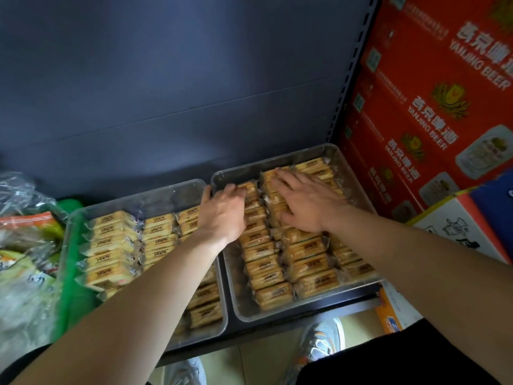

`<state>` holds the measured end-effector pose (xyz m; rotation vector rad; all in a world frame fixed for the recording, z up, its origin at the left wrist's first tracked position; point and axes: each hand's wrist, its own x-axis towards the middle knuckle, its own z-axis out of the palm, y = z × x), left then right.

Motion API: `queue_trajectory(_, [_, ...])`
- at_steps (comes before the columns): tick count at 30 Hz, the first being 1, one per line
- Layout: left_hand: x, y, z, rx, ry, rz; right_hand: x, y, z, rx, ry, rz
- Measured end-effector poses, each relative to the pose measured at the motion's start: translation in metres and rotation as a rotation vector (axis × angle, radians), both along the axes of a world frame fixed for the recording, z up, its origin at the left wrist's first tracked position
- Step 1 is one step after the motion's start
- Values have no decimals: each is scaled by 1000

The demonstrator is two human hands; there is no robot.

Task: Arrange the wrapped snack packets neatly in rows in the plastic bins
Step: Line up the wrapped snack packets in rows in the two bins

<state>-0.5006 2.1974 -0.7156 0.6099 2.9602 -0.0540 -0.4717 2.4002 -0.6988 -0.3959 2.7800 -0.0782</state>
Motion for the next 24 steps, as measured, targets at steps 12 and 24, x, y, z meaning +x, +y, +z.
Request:
queue_trajectory(12, [-7, -11, -14, 14, -23, -39, -10, 3, -33, 28, -84, 2])
queue_trajectory(24, [-5, -11, -6, 118, -30, -15, -9, 5, -11, -56, -96, -42])
